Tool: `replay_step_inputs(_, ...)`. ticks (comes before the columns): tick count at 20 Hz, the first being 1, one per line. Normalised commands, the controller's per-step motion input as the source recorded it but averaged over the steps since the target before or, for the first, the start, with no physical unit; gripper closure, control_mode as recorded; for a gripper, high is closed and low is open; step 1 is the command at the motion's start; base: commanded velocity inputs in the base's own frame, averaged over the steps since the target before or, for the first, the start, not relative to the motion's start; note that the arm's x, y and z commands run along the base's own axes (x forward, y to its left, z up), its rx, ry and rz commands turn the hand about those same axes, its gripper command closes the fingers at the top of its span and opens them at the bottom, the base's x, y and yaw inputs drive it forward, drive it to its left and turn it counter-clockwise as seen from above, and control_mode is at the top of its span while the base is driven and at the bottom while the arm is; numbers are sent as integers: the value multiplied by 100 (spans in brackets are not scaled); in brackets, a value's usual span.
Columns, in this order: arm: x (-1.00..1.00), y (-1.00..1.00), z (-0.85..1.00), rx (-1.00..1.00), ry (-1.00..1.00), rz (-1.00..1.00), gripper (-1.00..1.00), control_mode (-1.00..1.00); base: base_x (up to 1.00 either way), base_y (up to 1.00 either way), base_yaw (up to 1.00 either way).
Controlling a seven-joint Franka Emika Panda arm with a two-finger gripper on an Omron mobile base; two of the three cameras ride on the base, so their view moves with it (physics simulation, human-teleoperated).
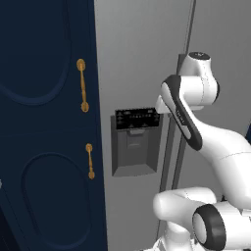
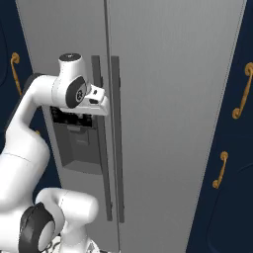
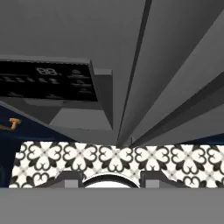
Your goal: Grab a lemon wedge from the fridge and one ice cube from the ice bowl, and put them in the glass of lemonade.
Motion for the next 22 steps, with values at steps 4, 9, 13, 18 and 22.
replay_step_inputs(4, -34, 0, -4, 4, -4, -5, -100, -100, 0, 0, 0)
replay_step_inputs(9, -92, 0, -12, 2, -20, -7, -100, -100, 0, 0, 0)
replay_step_inputs(13, -91, 0, -23, 6, -2, -12, -100, -100, 0, 0, 0)
replay_step_inputs(18, -34, 0, -14, 1, 0, -3, -100, 100, -10, 9, 0)
replay_step_inputs(22, 0, 0, 0, 0, 0, 0, -100, 100, -12, 79, 70)
